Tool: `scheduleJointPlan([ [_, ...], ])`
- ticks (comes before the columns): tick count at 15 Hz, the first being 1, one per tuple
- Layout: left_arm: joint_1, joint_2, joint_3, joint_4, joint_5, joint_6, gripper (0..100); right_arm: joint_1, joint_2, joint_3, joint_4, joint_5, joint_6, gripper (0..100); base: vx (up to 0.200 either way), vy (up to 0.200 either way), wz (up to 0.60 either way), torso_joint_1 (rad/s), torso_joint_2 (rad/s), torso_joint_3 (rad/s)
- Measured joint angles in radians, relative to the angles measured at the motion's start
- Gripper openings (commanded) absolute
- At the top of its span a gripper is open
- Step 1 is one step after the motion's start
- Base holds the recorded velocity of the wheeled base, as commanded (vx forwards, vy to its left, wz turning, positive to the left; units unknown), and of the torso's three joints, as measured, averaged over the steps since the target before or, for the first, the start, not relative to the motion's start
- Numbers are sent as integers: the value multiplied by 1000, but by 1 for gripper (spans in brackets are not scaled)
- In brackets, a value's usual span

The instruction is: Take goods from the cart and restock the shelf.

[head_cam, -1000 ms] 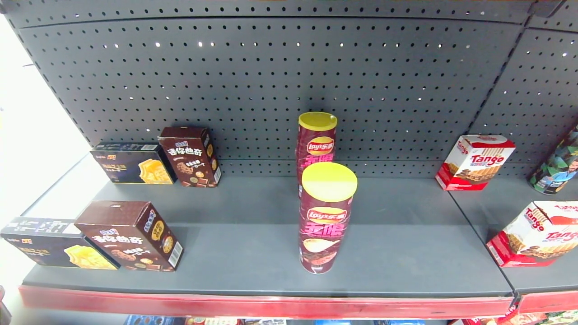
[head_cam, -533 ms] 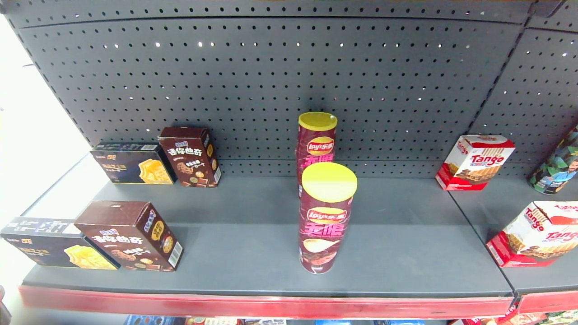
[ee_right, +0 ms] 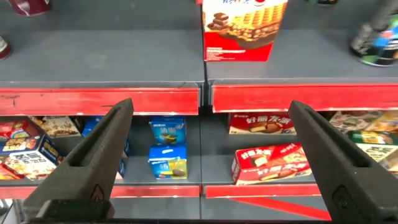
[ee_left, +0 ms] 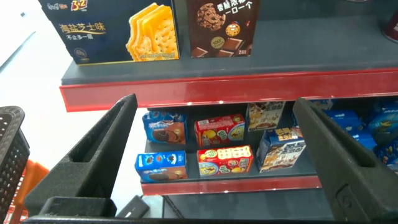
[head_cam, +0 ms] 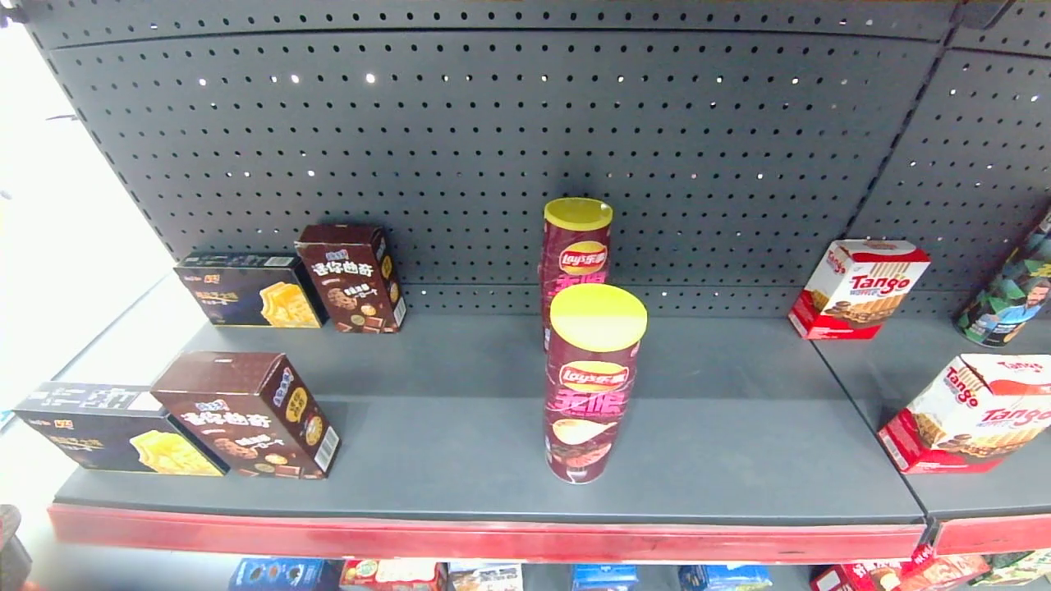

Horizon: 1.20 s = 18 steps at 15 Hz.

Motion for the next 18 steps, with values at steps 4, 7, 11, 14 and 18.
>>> scheduleJointPlan([
  [4,0,0,0,0,0,-2,100,0,0,0,0,0,-1,100,0,0,0,0,0,0],
  [7,1,0,0,0,-1,1,100,0,0,0,-1,0,0,100,-67,0,0,-1,4,1],
  [11,1,0,0,0,1,-4,100,0,0,0,-1,0,0,100,-50,0,0,1,1,-1],
  [14,1,0,0,0,1,-5,100,0,0,0,-1,1,-1,100,0,0,0,0,0,0],
  [18,1,0,0,0,1,-5,100,0,0,0,-1,3,-1,100,0,0,0,0,0,0],
])
